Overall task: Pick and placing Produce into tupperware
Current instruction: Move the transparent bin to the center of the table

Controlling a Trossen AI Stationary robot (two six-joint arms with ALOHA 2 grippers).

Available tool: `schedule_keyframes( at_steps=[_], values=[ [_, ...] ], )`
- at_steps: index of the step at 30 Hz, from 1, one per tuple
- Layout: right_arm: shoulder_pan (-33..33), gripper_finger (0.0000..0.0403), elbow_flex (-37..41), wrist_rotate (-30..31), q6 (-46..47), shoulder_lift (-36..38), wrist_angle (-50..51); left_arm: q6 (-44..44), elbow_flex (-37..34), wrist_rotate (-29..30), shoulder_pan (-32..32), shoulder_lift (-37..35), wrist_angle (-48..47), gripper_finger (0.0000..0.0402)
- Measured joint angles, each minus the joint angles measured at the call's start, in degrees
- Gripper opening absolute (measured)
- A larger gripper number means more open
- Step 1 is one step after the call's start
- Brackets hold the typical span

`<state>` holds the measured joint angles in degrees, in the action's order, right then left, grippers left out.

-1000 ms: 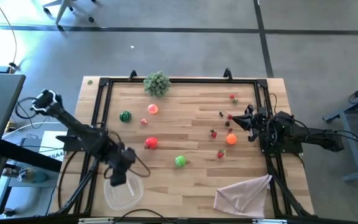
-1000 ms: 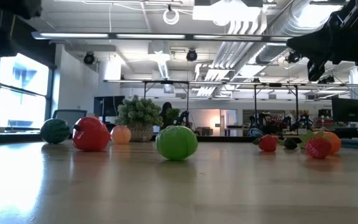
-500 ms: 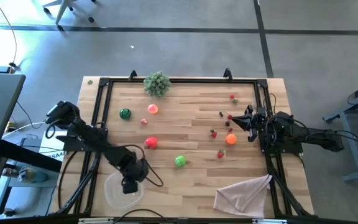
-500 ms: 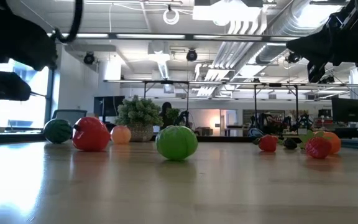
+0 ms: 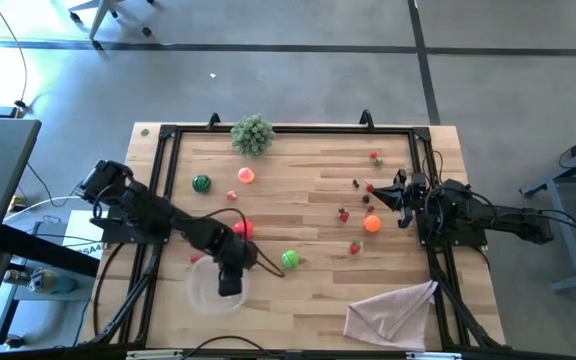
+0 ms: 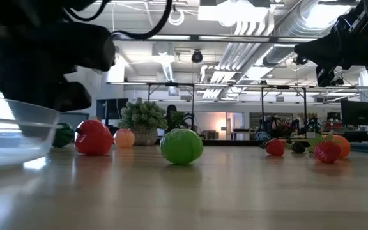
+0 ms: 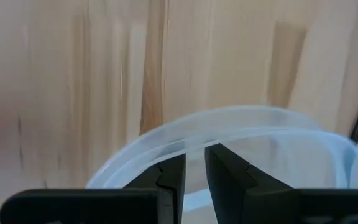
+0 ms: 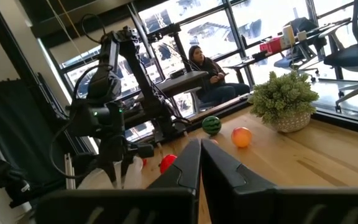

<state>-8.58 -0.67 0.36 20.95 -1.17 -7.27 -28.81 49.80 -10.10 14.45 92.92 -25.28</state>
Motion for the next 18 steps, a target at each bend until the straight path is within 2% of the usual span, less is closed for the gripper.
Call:
schedule_keyframes(
  at_steps=[5,14,18],
  values=[
    [0.0,0.0004,0.0,0.0,-0.3,0.0,0.0,4.2,0.0,-0.8,-3.5,0.0,5.3,0.0051],
    [0.0,0.0004,0.0,0.0,-0.4,0.0,0.2,12.2,4.8,0.4,-7.4,0.0,5.4,0.0051],
    [0.0,0.0004,0.0,0.0,-0.3,0.0,1.1,12.0,6.2,-1.4,-8.2,0.0,2.2,0.0051]
  ],
)
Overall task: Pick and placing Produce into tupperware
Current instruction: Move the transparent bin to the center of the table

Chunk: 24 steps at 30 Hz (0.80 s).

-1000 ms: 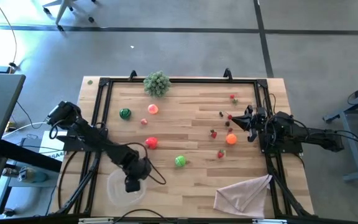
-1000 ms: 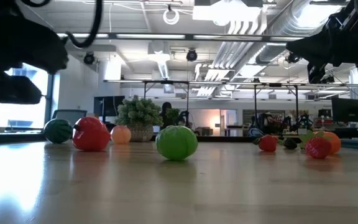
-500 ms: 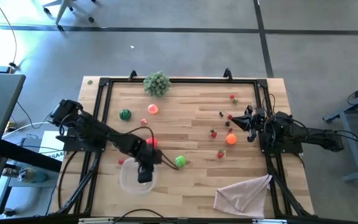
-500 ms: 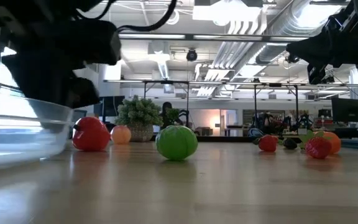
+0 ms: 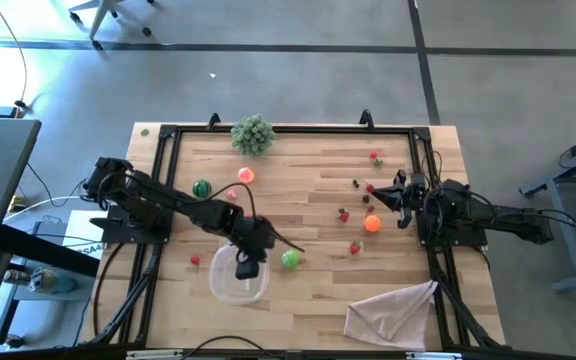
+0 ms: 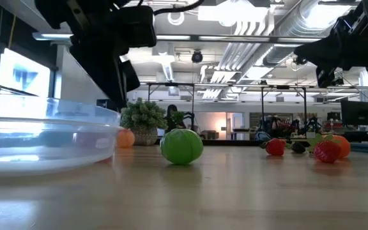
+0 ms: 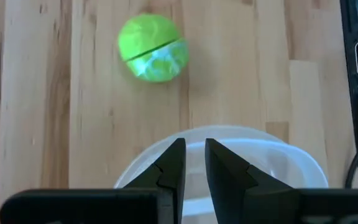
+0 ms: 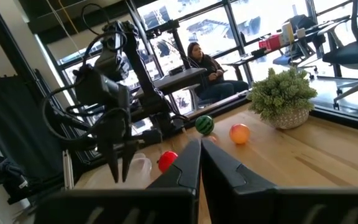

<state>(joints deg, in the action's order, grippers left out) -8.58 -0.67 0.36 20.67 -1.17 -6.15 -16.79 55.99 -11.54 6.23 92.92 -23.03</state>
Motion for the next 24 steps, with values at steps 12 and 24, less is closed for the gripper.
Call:
schedule_keyframes(
  at_steps=[12,24],
  values=[
    [0.0,0.0004,0.0,0.0,-0.2,0.0,1.3,7.7,3.6,9.0,7.8,4.0,-10.3,0.0051],
    [0.0,0.0004,0.0,0.2,-0.1,-0.4,1.8,12.9,10.5,9.5,2.6,15.0,-11.7,0.0051]
  ],
)
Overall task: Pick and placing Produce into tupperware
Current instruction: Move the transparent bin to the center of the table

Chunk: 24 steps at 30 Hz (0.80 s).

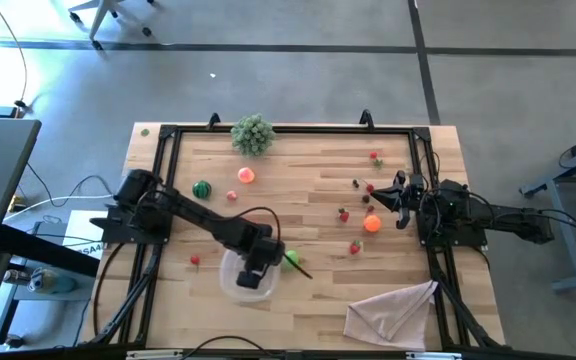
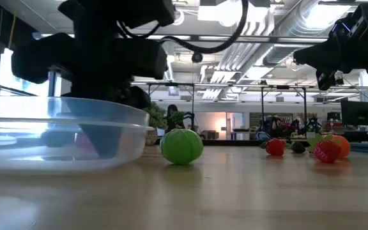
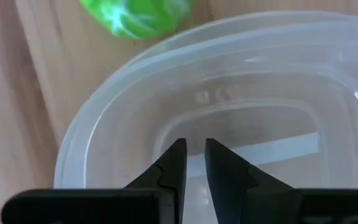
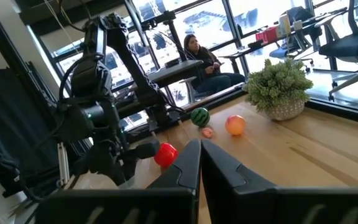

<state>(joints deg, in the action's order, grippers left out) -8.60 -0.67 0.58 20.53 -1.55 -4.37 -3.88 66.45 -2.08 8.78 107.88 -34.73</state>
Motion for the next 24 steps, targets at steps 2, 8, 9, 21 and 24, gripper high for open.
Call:
schedule_keyframes(
  at_steps=[2,8,9,21,24],
  values=[
    [0.0,0.0004,0.0,0.0,0.1,-0.1,0.6,2.0,1.7,0.5,-1.0,0.2,0.1,0.0051],
    [0.0,0.0004,0.0,0.0,0.2,-0.3,2.1,6.4,5.5,0.8,-5.1,0.1,0.1,0.0051],
    [0.0,0.0004,0.0,0.0,0.2,-0.3,2.1,7.0,5.9,0.8,-5.9,0.5,0.8,0.0051],
    [0.0,0.0004,0.0,0.2,0.1,-0.3,2.7,11.3,6.3,0.6,-14.2,1.2,2.6,0.0051],
    [0.0,0.0004,0.0,0.2,0.1,-0.3,2.9,12.8,6.2,0.1,-15.8,1.2,4.8,0.0051]
  ],
)
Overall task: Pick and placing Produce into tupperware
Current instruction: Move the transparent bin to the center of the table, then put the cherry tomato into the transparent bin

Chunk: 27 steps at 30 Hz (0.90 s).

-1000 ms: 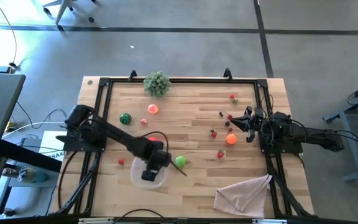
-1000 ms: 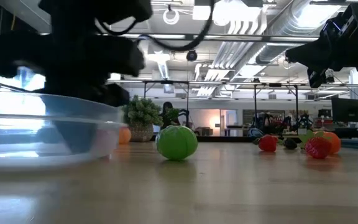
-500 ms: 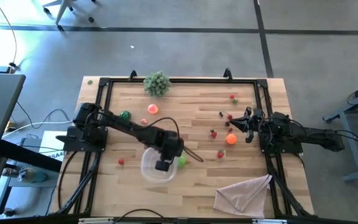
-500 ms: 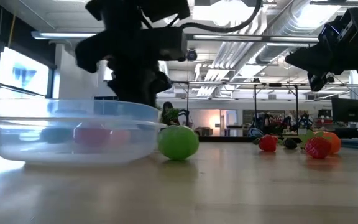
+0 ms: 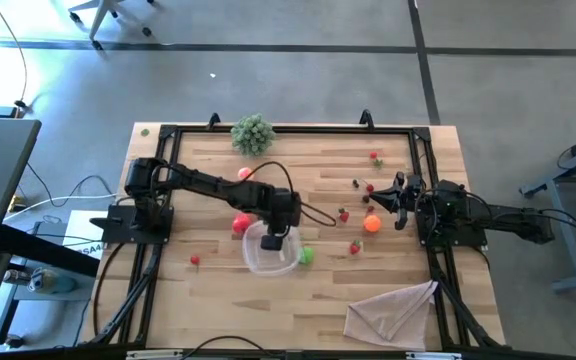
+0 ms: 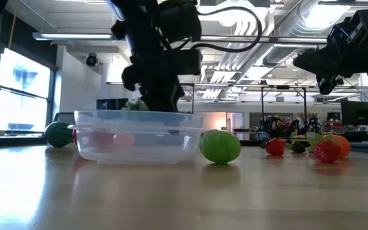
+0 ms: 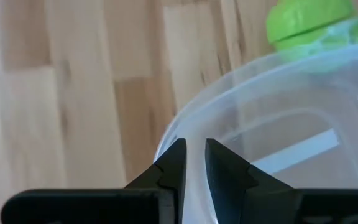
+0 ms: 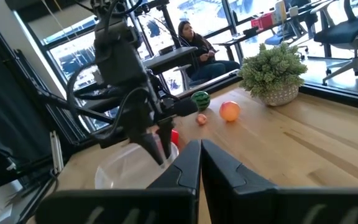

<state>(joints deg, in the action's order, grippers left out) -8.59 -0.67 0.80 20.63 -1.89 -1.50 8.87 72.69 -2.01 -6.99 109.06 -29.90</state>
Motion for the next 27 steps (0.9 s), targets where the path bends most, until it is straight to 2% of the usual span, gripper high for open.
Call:
schedule_keyframes(
  at_steps=[15,22,27],
  values=[
    [0.0,0.0004,0.0,0.1,-0.1,0.0,0.0,4.4,0.2,-0.5,-6.0,0.0,9.6,0.0051],
    [0.0,0.0004,0.0,0.1,-0.1,0.0,0.0,4.4,6.2,-1.9,-4.9,0.0,4.6,0.0051],
    [0.0,0.0004,0.0,0.1,-0.1,0.0,0.0,3.6,13.2,-2.8,-4.1,-0.9,-5.4,0.0051]
  ],
)
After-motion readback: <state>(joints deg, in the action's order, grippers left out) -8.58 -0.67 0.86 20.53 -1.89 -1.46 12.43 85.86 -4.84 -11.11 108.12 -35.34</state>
